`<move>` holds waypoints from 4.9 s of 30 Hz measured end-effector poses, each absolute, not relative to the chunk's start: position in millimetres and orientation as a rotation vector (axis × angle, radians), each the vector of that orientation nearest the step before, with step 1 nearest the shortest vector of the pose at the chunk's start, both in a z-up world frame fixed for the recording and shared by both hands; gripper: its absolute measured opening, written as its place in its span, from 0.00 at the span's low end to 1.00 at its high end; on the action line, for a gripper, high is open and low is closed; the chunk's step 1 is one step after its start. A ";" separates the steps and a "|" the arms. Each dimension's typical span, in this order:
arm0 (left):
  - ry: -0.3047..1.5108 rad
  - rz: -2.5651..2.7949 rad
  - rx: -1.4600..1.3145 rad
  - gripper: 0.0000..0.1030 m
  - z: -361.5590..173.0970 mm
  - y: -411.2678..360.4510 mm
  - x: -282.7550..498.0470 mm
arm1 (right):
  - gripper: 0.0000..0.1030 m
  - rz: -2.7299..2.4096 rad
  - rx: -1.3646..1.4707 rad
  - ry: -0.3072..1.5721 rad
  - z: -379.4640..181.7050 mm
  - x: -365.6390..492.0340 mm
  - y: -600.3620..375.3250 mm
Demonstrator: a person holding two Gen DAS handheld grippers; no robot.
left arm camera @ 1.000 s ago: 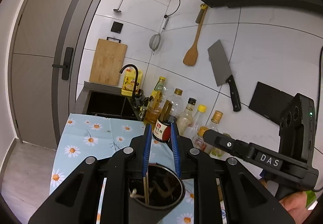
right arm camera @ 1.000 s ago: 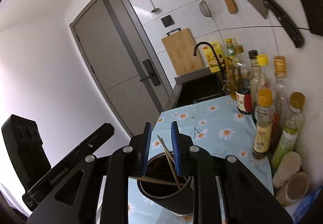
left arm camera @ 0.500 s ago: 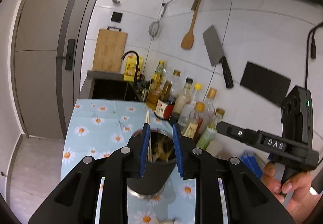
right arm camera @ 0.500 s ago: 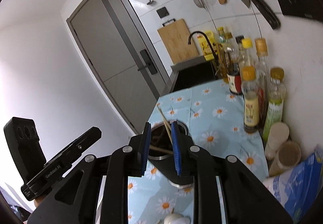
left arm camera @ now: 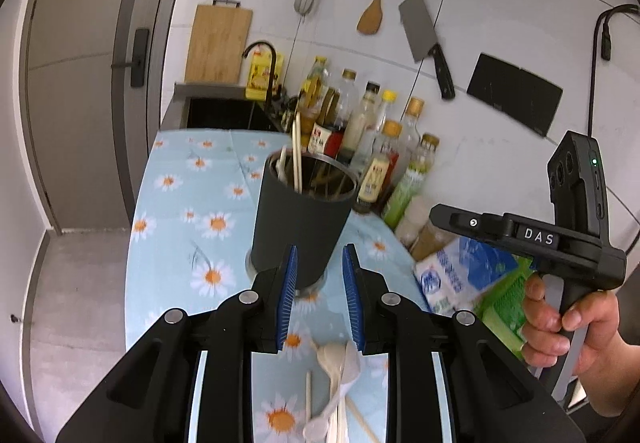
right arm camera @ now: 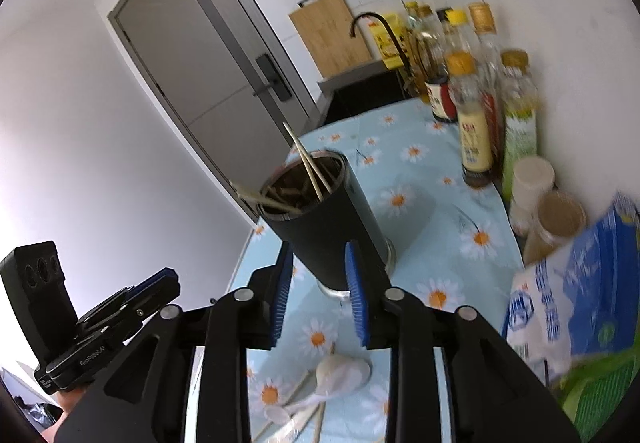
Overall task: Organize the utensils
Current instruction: 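Move both open grippers down to the loose chopsticks on the table, then close the right gripper on a wooden chopstick while the left gripper grasps another, then lift both chopsticks upright with both grippers toward the black holder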
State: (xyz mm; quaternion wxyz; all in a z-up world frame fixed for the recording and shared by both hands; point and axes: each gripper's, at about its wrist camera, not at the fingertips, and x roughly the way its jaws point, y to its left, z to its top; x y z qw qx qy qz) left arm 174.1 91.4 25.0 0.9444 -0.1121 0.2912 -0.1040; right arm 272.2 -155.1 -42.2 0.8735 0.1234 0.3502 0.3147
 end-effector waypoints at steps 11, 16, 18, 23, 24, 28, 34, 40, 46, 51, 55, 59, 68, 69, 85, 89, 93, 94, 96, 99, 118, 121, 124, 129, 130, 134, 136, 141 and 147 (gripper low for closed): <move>0.726 -0.263 -0.268 0.22 -18.8 114.2 151.8 | 0.31 0.516 0.259 1.055 -89.9 253.0 -149.3; 0.793 -0.296 -0.323 0.22 -38.7 125.6 147.4 | 0.31 0.405 0.279 1.318 -122.7 247.9 -143.1; 0.813 -0.308 -0.327 0.22 -45.7 128.7 144.7 | 0.31 0.361 0.278 1.386 -135.0 244.9 -140.8; 0.844 -0.347 -0.357 0.22 -59.9 135.9 139.0 | 0.31 0.286 0.305 1.504 -160.9 232.3 -139.6; 0.853 -0.352 -0.365 0.22 -63.4 137.7 138.0 | 0.31 0.269 0.303 1.522 -165.6 231.1 -138.7; 0.880 -0.367 -0.379 0.22 -72.8 144.0 134.2 | 0.31 0.202 0.301 1.594 -182.4 227.8 -135.1; 0.901 -0.375 -0.411 0.22 -83.0 159.3 127.0 | 0.30 0.111 0.285 1.609 -190.5 228.6 -130.3; 0.922 -0.394 -0.428 0.22 -90.4 171.0 124.2 | 0.21 0.031 0.154 1.597 -191.8 226.4 -110.2; 0.937 -0.398 -0.486 0.22 -97.9 182.5 126.6 | 0.15 -0.028 0.031 1.566 -193.7 221.6 -86.8; 0.947 -0.404 -0.494 0.22 -100.9 186.2 128.7 | 0.07 -0.029 0.028 1.567 -195.6 221.4 -76.5; 0.951 -0.407 -0.487 0.22 -99.8 185.3 132.2 | 0.06 -0.026 0.030 1.567 -201.3 222.1 -61.8; 0.971 -0.413 -0.477 0.22 -100.8 179.5 137.2 | 0.05 0.001 0.073 1.576 -198.0 223.5 -76.0; 1.021 -0.426 -0.405 0.22 -98.4 152.0 152.1 | 0.05 0.135 0.128 1.555 -191.0 223.0 -84.7; 1.034 -0.427 -0.396 0.22 -98.6 148.2 154.8 | 0.05 0.154 0.133 1.543 -187.5 223.3 -86.6; 1.311 -0.339 -0.159 0.22 -112.3 74.4 219.6 | 0.05 0.411 0.219 1.385 -150.8 238.1 -129.3; 1.380 -0.293 -0.087 0.22 -122.7 60.9 226.6 | 0.05 0.455 0.231 1.376 -145.2 241.5 -147.3; 1.412 -0.260 -0.016 0.22 -124.2 49.3 228.4 | 0.05 0.501 0.231 1.379 -140.3 248.2 -164.7; 1.421 -0.251 -0.001 0.21 -124.2 46.9 229.5 | 0.05 0.511 0.228 1.378 -139.7 249.7 -166.4; 1.445 -0.238 0.049 0.21 -125.0 41.0 232.6 | 0.05 0.541 0.224 1.380 -138.0 253.4 -171.8; 1.473 -0.207 0.156 0.10 -126.1 28.1 237.8 | 0.05 0.575 0.224 1.382 -137.6 258.8 -174.5; 1.461 -0.074 0.076 0.03 -123.9 36.3 231.2 | 0.05 0.760 0.118 1.413 -136.9 275.4 -159.4; 1.434 -0.064 0.037 0.03 -116.4 44.4 227.9 | 0.05 0.771 0.108 1.389 -132.6 275.5 -156.1; 1.390 -0.065 -0.001 0.03 -105.1 52.2 222.9 | 0.05 0.767 0.112 1.367 -128.6 274.6 -152.3; 1.305 -0.106 -0.102 0.03 -86.8 70.2 216.0 | 0.05 0.743 0.110 1.329 -121.0 269.2 -143.4; 1.293 -0.115 -0.117 0.03 -83.4 73.5 214.4 | 0.05 0.738 0.103 1.314 -118.1 267.2 -140.9; 1.218 -0.159 -0.166 0.03 -65.6 85.9 208.6 | 0.05 0.732 0.087 1.259 -109.8 261.4 -130.5; 1.177 -0.184 -0.196 0.03 -54.2 90.1 206.3 | 0.05 0.732 0.092 1.235 -107.4 260.9 -126.8; 1.074 -0.238 -0.251 0.03 -31.1 96.5 206.5 | 0.06 0.725 0.103 1.169 -95.2 258.2 -117.3; 0.960 -0.297 -0.290 0.03 -5.2 107.0 210.4 | 0.06 0.733 0.110 1.047 -72.6 256.1 -106.7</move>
